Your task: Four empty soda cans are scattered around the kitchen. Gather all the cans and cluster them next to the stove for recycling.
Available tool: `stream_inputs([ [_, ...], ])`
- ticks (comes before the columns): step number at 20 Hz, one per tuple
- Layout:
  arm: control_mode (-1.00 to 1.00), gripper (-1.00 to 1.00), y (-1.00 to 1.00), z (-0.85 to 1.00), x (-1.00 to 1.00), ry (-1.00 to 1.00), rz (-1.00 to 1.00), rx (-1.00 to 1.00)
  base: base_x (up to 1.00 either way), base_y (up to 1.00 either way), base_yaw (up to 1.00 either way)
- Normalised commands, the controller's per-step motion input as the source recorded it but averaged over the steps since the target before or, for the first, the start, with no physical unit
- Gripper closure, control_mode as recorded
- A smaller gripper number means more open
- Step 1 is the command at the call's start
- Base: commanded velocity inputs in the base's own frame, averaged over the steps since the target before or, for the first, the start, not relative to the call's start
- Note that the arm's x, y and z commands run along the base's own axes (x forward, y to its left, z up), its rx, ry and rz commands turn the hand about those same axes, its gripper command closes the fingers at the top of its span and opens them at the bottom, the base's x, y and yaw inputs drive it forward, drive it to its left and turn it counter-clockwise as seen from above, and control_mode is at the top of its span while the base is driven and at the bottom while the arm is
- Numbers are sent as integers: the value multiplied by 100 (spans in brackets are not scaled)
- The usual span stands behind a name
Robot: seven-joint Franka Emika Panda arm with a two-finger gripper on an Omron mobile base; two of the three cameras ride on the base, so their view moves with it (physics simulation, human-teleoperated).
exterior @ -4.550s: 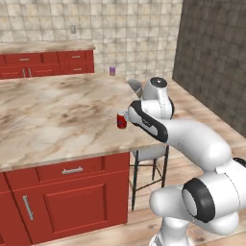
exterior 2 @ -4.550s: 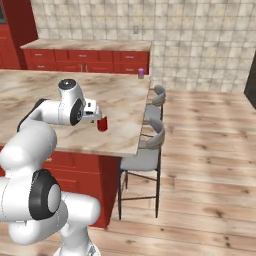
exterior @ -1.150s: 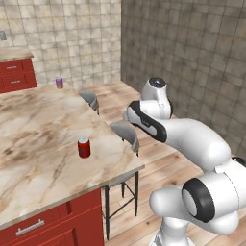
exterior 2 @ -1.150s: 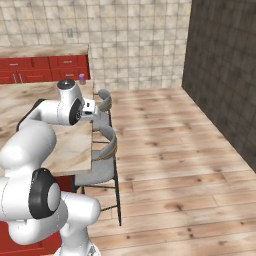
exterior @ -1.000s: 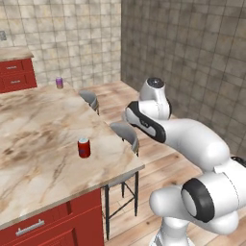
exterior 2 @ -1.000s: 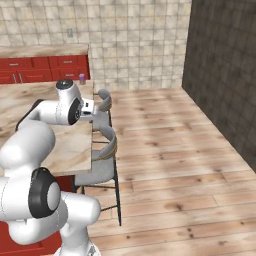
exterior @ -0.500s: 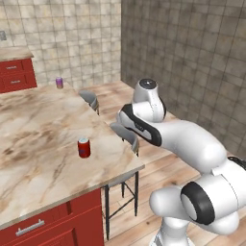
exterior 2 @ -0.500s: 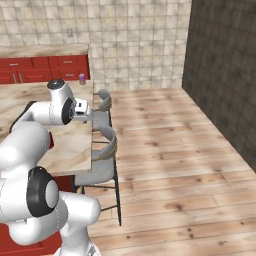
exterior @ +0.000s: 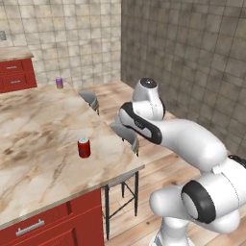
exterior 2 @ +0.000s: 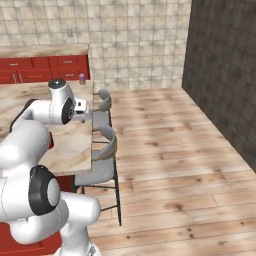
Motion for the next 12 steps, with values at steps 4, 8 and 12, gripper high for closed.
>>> stream_inputs([
  [4,-100,-100,0,-5,0,-1,28,0,0,0,0],
  [8,-100,-100,1,-9,0,-2,31,0,0,0,0],
  [12,-100,-100,1,-12,0,-5,37,0,0,0,0],
])
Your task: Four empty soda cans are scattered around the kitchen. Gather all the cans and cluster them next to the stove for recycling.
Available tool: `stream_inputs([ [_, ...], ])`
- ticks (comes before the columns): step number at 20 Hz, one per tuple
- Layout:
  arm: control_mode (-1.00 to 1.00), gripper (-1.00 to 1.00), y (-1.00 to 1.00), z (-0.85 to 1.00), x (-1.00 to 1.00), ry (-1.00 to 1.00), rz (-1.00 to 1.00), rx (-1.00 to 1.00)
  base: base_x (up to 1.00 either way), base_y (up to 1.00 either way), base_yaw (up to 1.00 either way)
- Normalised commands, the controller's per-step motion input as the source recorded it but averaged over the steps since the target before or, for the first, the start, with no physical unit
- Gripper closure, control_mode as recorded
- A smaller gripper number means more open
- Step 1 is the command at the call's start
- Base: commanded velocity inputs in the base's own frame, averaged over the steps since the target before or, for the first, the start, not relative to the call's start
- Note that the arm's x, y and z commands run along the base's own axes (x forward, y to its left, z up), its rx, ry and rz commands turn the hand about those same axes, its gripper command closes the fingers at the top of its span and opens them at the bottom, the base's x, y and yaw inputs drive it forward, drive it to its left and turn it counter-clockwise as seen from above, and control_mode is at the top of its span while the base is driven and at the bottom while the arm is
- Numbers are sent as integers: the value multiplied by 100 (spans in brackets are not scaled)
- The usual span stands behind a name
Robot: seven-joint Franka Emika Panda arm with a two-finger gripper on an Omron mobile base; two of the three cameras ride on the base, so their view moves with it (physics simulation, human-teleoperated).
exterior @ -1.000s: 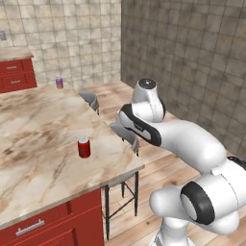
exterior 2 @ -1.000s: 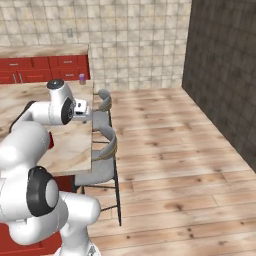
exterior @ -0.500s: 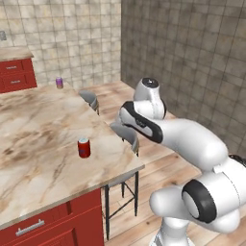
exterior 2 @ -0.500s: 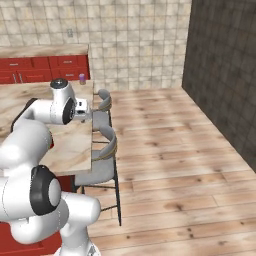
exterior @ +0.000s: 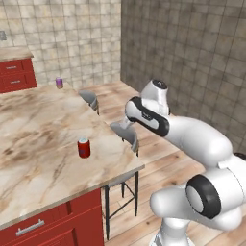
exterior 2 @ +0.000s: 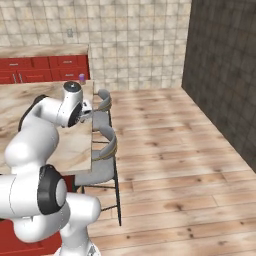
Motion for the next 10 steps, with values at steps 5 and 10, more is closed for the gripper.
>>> stream_inputs([
  [5,-100,-100,0,-15,0,-8,41,0,0,0,0],
  [10,-100,-100,0,-17,1,-10,43,0,0,0,0],
])
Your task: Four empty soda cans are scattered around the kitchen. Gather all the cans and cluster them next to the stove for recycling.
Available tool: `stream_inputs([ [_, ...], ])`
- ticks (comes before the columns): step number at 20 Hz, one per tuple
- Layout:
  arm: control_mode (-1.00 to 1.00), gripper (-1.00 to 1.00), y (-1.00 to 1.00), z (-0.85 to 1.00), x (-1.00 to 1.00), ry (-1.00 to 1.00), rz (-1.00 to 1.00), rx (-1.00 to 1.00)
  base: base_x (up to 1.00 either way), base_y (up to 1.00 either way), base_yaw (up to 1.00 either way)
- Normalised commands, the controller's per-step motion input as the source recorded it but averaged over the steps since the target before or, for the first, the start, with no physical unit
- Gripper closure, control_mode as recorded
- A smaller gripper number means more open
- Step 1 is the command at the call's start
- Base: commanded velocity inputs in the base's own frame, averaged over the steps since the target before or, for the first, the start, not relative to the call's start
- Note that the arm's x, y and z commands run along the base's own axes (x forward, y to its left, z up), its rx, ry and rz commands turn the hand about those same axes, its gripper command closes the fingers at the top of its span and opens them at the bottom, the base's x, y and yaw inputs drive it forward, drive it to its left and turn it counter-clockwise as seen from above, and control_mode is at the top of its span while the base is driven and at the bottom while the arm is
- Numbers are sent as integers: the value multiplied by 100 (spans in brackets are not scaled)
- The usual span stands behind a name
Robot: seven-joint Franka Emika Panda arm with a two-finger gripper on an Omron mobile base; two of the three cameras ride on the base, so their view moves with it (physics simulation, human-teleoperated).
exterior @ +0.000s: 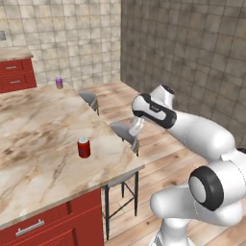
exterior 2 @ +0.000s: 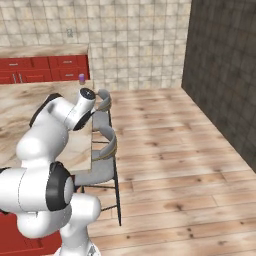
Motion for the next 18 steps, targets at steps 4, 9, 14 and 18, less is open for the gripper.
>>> stream_inputs([
  [4,-100,-100,0,-17,0,-11,41,0,0,0,0],
  [9,-100,-100,0,-10,0,-16,34,0,0,0,0],
  [14,-100,-100,1,-5,0,-16,28,0,0,0,0],
  [18,-100,-100,6,0,2,-1,1,-1,0,0,0],
])
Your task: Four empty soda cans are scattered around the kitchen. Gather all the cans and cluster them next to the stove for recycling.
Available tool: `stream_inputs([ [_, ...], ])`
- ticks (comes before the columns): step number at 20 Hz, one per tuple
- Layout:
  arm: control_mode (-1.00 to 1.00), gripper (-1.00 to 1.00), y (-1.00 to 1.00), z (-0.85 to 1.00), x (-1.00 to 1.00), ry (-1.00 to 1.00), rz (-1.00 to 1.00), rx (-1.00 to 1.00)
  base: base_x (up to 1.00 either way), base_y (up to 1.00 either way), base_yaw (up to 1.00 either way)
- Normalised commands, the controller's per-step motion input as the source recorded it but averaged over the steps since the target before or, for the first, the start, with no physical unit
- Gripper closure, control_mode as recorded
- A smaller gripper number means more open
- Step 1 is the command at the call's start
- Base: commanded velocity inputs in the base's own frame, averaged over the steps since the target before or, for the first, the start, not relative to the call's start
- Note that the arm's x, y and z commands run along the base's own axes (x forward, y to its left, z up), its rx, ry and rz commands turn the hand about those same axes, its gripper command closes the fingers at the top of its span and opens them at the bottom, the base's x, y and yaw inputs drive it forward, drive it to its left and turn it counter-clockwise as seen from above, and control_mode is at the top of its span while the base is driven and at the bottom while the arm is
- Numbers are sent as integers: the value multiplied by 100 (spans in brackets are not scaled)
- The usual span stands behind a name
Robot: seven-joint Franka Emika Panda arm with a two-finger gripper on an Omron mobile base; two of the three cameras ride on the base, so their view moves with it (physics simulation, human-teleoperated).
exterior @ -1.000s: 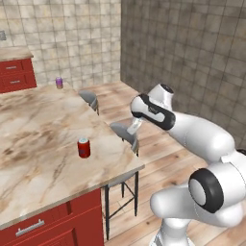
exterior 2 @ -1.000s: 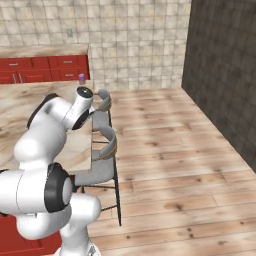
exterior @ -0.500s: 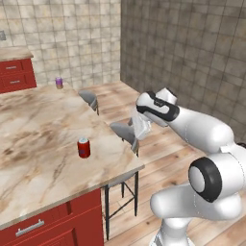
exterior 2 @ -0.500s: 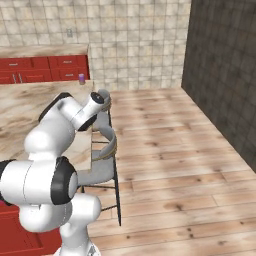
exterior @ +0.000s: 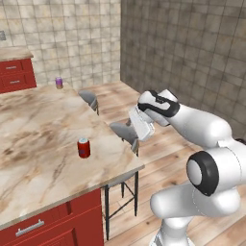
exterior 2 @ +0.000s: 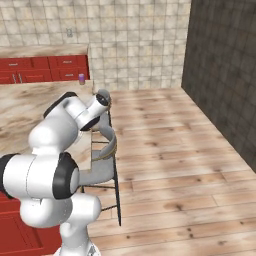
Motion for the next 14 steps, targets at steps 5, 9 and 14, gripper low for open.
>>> stream_inputs([
  [5,-100,-100,20,-6,0,1,-1,1,0,0,0],
  [9,-100,-100,27,-1,0,6,0,3,0,0,0],
  [14,-100,-100,29,-1,0,7,0,3,0,0,0],
])
